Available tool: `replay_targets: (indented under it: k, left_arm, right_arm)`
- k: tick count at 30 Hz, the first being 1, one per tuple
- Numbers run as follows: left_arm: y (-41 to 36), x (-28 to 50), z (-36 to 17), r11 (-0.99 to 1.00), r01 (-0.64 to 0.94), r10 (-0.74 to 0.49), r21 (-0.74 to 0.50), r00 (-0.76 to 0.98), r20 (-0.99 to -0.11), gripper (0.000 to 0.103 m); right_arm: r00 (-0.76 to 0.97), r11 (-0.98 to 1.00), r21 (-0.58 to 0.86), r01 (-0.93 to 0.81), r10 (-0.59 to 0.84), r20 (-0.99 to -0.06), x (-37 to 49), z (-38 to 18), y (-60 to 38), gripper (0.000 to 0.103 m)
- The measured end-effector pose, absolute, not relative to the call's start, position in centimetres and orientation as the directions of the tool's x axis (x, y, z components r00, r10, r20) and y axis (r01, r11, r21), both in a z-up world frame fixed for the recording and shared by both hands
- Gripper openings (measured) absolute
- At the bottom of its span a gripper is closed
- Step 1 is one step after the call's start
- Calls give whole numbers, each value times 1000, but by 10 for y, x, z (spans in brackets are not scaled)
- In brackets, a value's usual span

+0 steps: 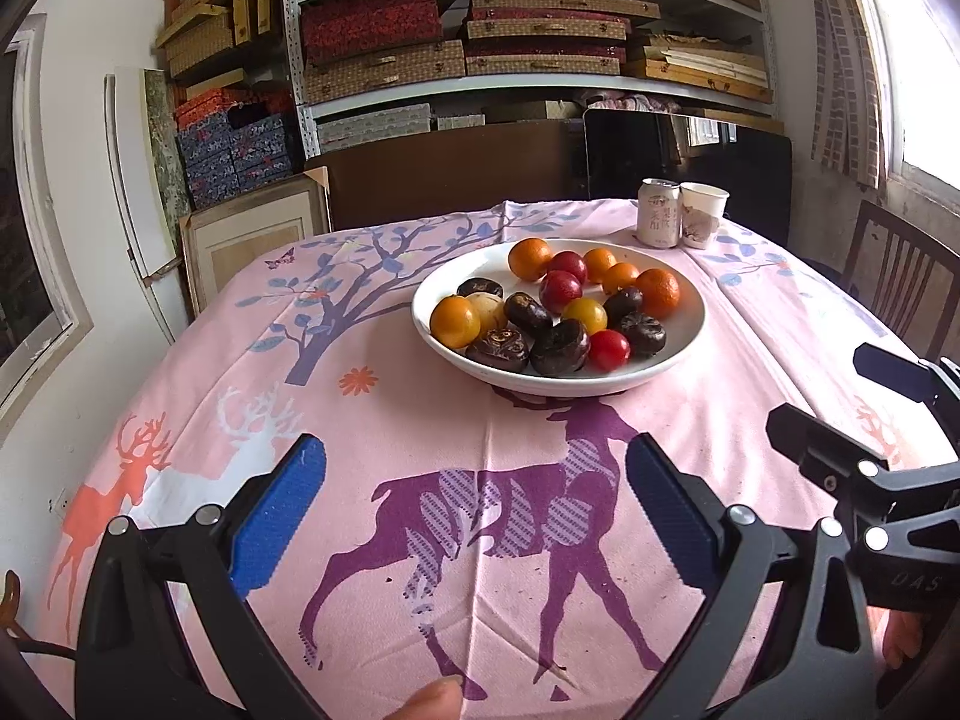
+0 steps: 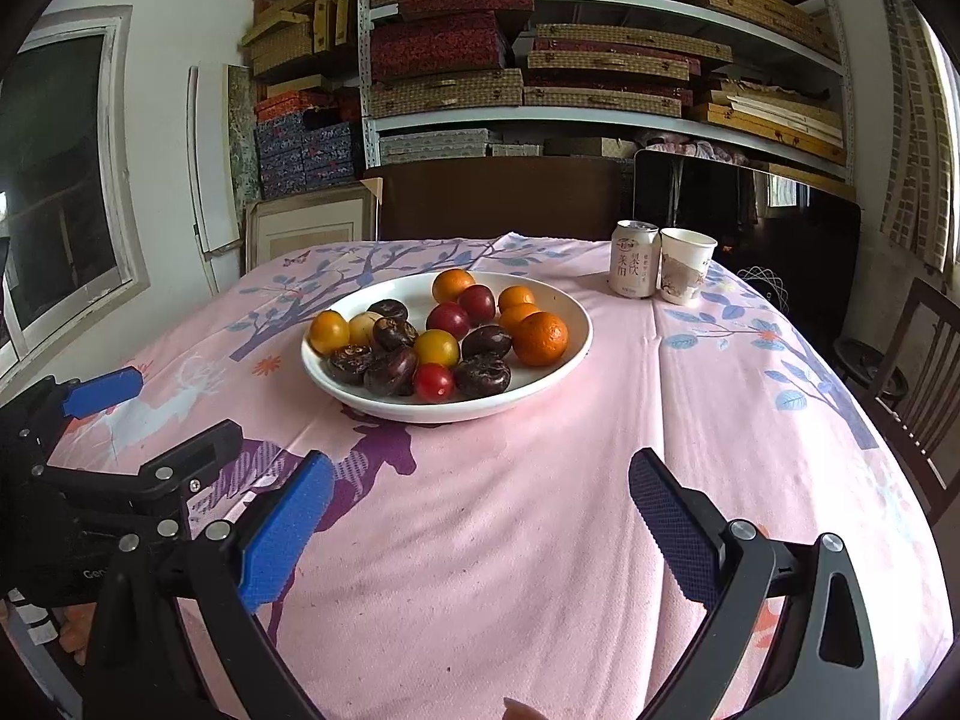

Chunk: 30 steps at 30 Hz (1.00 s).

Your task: Organize fruits

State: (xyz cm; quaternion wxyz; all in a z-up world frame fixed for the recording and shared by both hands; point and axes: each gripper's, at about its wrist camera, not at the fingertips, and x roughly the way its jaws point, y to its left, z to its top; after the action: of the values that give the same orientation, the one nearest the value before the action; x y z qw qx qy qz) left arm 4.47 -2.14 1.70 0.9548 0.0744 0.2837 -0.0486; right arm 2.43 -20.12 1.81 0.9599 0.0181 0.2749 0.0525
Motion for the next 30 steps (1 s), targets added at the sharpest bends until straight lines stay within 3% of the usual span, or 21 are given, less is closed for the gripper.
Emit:
replay_targets:
  k: [30]
  left_arm:
    - [-23, 45, 15, 983, 152, -70, 100, 826, -559, 98]
  right_arm:
    - [829, 989, 104, -105, 145, -541, 26, 18, -204, 100]
